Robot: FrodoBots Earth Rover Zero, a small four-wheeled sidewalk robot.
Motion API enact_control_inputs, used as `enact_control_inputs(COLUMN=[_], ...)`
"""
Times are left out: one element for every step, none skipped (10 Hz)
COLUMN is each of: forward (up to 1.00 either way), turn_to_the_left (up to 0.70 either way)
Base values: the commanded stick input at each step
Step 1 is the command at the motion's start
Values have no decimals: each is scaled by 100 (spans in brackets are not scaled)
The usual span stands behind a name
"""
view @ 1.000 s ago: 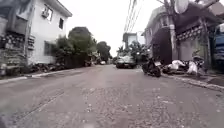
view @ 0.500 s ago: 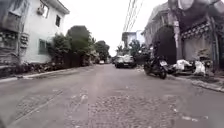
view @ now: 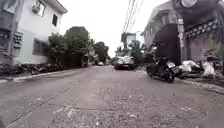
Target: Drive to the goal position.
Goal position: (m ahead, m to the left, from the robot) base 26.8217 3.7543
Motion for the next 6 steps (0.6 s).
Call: enact_control_inputs(forward=[100,100,100,100,100,100], turn_to_the_left=[0,0,0,0,0,0])
